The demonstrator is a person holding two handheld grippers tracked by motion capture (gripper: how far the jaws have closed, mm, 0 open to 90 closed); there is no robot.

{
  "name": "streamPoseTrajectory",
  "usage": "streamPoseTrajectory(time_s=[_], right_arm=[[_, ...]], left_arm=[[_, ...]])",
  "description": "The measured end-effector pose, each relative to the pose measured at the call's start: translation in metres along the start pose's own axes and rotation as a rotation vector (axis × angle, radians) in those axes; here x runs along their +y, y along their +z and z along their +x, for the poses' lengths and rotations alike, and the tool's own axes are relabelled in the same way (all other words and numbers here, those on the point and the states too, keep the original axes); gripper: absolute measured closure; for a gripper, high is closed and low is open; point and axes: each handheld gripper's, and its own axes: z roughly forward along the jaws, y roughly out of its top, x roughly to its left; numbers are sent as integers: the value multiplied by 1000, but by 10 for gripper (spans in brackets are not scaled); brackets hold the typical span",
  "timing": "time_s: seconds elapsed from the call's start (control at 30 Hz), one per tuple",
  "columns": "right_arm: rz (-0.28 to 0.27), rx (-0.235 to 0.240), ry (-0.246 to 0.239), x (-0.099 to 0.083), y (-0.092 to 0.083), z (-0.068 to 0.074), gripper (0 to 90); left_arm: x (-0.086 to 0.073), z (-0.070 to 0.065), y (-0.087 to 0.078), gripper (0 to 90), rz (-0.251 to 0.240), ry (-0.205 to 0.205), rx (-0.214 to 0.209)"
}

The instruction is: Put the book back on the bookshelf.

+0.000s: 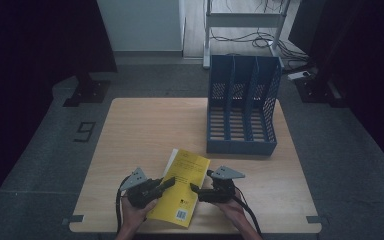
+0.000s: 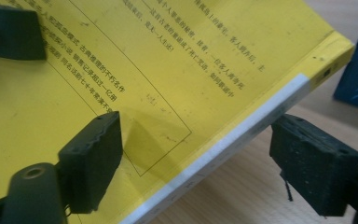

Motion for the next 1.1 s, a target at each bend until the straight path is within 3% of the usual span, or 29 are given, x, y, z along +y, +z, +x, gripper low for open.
streamPoseTrajectory(time_s=[0.33, 0.47, 0.87, 1.1], right_arm=[[-73, -25, -34, 7, -15, 5, 282], [-127, -48, -67, 9, -22, 10, 321], [-203, 7, -92, 16, -38, 12, 394], [-211, 2, -114, 19, -42, 13, 452]], left_arm=[[1, 4, -4, 816, -15, -10, -9], [2, 5, -7, 817, -23, -17, -17], [3, 7, -10, 817, -40, -33, -28], [3, 8, -9, 817, -37, -34, -25]])
